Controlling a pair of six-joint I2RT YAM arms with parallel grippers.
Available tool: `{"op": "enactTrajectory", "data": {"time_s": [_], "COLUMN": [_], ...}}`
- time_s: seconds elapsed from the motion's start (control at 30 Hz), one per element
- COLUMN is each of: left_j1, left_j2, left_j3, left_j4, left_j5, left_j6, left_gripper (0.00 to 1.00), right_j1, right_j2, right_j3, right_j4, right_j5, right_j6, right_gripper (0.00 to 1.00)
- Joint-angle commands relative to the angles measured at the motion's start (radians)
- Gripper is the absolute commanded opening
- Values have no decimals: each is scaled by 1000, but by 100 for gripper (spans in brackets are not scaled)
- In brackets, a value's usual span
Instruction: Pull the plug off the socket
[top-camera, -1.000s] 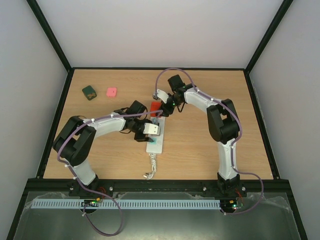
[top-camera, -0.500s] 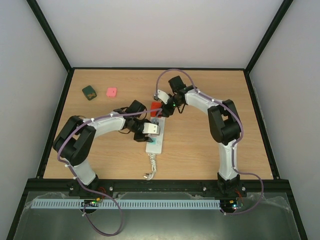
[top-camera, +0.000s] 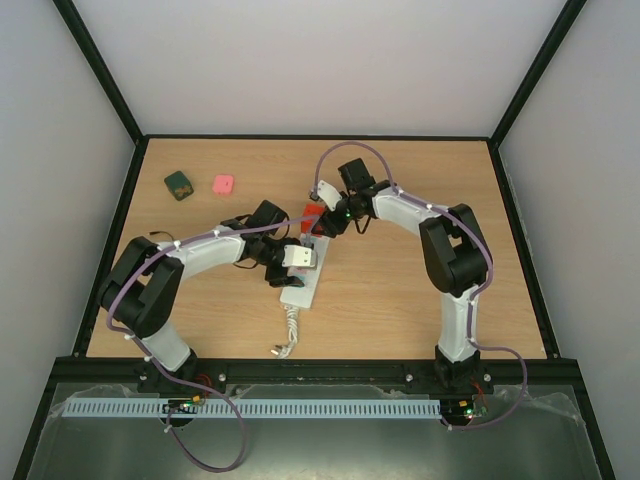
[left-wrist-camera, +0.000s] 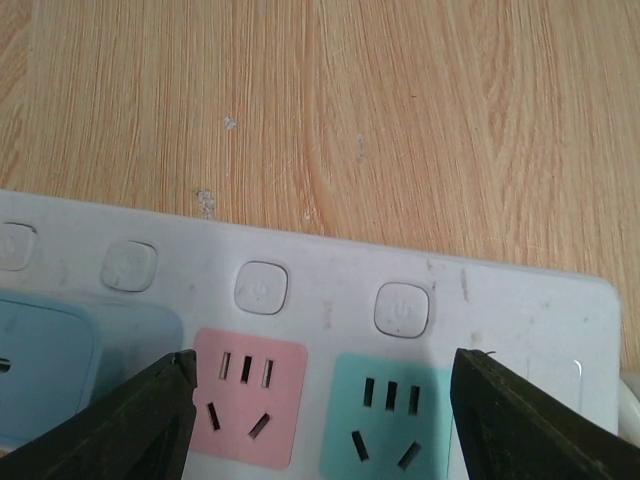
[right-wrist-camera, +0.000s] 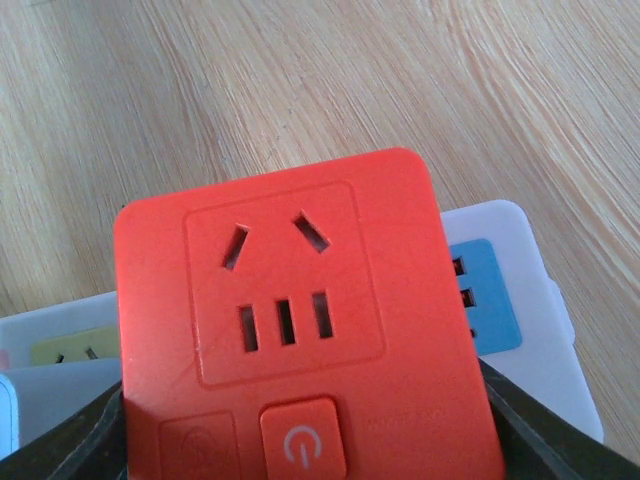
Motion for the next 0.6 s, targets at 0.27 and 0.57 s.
{"op": "enactTrajectory", "data": {"time_s": [0.27, 0.57], "left_j1": [-5, -5], "left_j2": [50, 68], "left_j3": [-22, -36], "left_j4": [-37, -45], "left_j5": [-59, -67], "left_j6": [80, 115], "left_gripper": [66, 64], "right_j1": [3, -8], "right_j2": [-9, 28], "right_j3": [-7, 138], "right_j4": [-85, -185], "right_j5": [8, 1], "right_j6": [30, -65], "right_gripper": [61, 88]}}
